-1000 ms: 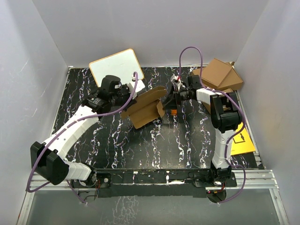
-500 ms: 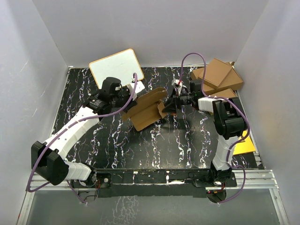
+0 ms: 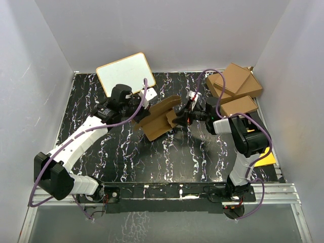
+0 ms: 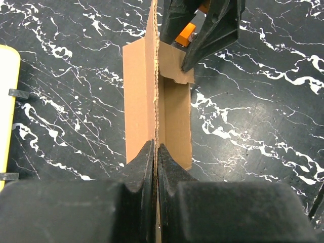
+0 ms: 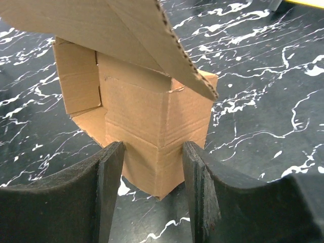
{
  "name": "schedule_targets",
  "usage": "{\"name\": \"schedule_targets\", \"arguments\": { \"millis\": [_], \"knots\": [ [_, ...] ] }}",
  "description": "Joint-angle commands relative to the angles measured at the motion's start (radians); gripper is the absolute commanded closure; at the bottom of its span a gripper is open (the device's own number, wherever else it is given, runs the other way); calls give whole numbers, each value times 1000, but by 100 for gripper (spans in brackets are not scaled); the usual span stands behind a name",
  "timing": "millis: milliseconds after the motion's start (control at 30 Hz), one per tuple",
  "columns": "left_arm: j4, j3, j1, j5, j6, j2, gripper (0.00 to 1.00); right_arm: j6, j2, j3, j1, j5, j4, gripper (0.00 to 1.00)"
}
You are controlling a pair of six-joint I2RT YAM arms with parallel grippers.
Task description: Fold the paper box
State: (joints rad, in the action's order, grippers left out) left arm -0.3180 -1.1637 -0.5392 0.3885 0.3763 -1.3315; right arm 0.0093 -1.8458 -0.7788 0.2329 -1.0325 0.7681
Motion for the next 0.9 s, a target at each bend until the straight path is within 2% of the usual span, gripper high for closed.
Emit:
{"name": "schedule_targets", "arguments": {
  "millis": [0, 267, 700, 867],
  "knots": [
    [17, -6, -14, 33, -40, 20, 100, -19, 40, 18, 24, 121, 187, 47],
    [17, 4, -16, 49, -67, 26, 100, -48, 27, 13, 45, 187, 160, 49],
    [-30, -20, -16, 76, -109, -5, 100, -33, -25, 37, 71, 239, 302, 62],
    [-43, -47, -9, 80, -140, -25, 100, -31, -34, 41, 71, 247, 332, 70]
  ]
}}
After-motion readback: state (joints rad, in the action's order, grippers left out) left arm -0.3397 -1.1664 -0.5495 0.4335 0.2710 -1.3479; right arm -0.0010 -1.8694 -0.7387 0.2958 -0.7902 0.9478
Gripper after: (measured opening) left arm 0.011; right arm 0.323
